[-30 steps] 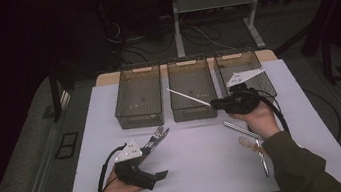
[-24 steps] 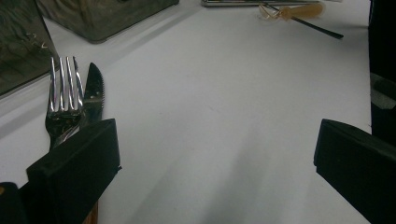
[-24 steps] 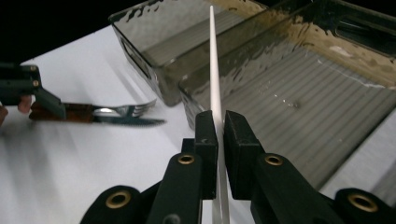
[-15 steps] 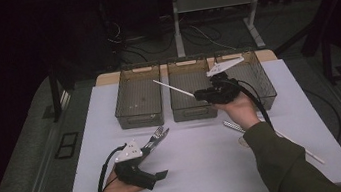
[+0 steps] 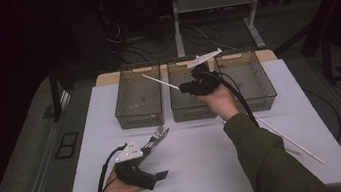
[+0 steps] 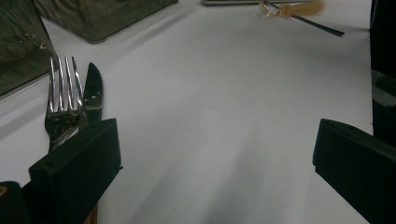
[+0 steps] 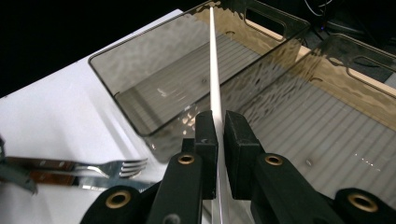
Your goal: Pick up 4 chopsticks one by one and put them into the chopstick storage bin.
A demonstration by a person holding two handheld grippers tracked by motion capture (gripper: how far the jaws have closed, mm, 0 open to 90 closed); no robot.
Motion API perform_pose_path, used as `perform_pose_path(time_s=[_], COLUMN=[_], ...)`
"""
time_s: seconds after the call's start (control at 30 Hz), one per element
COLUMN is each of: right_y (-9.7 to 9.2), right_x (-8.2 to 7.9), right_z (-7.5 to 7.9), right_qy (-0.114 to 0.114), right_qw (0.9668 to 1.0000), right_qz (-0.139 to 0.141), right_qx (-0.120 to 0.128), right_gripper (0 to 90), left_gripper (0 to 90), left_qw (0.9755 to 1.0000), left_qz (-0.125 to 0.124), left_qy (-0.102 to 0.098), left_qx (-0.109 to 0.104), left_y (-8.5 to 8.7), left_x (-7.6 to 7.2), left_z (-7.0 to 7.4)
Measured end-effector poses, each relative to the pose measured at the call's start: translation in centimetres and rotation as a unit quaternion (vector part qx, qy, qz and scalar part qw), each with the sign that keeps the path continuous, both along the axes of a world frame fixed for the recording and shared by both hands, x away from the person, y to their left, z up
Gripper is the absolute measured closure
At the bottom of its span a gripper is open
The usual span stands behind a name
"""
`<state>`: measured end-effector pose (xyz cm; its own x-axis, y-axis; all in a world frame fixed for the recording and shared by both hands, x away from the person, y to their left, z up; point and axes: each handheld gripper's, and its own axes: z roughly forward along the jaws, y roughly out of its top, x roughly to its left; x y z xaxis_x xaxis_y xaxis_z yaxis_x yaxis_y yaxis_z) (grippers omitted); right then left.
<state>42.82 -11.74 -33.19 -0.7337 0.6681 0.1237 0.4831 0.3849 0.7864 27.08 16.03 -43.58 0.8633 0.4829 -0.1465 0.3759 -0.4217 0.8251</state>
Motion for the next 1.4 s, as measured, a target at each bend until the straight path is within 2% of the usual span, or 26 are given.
perform_pose_path(time_s=[0.3, 0.77, 0.97, 1.23, 1.3, 1.33, 1.4], right_y=[3.3, 7.6, 9.4, 11.2, 11.4, 11.5, 11.6], right_x=[2.4, 5.7, 6.1, 6.3, 6.3, 6.3, 6.1], right_z=[-0.9, -1.3, -1.9, -3.3, -3.6, -3.6, -3.5], right_qy=[0.010, 0.023, 0.018, 0.023, 0.022, 0.017, 0.011], right_qw=[0.9997, 0.9984, 0.9980, 0.9973, 0.9977, 0.9977, 0.9985], right_qz=[-0.010, -0.033, -0.031, -0.034, -0.036, -0.041, -0.036], right_qx=[-0.020, -0.040, -0.053, -0.061, -0.054, -0.051, -0.040], right_gripper=[84.1, 84.1, 84.0, 83.9, 83.4, 82.5, 72.7], left_gripper=[0.0, 0.0, 0.0, 0.0, 0.0, 0.0, 0.0], left_qw=[1.0000, 1.0000, 1.0000, 0.9999, 0.9999, 0.9999, 0.9999], left_qz=[0.002, 0.002, 0.002, 0.003, 0.001, 0.001, 0.001], left_qy=[0.001, 0.000, 0.001, 0.002, 0.002, 0.002, 0.003], left_qx=[-0.004, -0.006, -0.008, -0.012, -0.011, -0.011, -0.012], left_y=[0.1, 0.1, 0.1, 0.2, 0.1, 0.1, 0.1], left_x=[0.0, 0.1, 0.1, 0.1, 0.1, 0.1, 0.1], left_z=[0.1, 0.1, 0.1, 0.1, 0.1, 0.1, 0.1])
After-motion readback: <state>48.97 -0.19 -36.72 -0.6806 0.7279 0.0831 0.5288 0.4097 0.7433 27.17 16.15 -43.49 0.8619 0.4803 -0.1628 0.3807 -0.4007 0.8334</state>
